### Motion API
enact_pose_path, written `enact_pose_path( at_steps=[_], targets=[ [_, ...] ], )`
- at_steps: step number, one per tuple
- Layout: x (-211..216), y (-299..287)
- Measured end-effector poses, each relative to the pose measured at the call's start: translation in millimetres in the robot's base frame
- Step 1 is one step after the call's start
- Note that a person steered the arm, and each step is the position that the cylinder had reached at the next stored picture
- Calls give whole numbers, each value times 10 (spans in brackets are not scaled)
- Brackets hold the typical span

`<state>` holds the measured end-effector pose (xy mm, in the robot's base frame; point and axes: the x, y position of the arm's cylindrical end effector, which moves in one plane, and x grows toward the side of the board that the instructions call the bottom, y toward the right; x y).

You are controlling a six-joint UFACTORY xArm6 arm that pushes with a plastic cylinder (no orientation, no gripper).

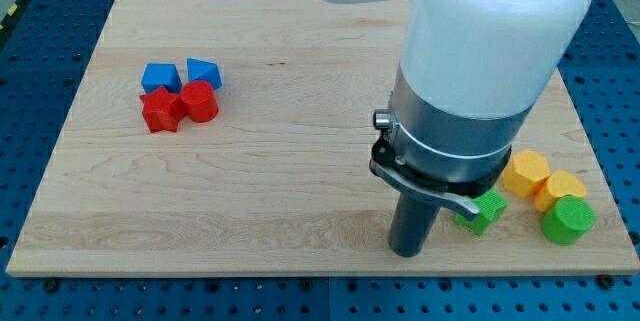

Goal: Move the green star into the yellow hexagon

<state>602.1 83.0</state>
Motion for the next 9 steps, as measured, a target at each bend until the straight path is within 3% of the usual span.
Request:
enact_pose_path(
  at_steps=[2,3,5,6,8,9],
  targets=[
    [-57,958],
    [-57,1126],
    [-29,248],
    [-184,119],
    [-267,233],
    [-284,633]
  ],
)
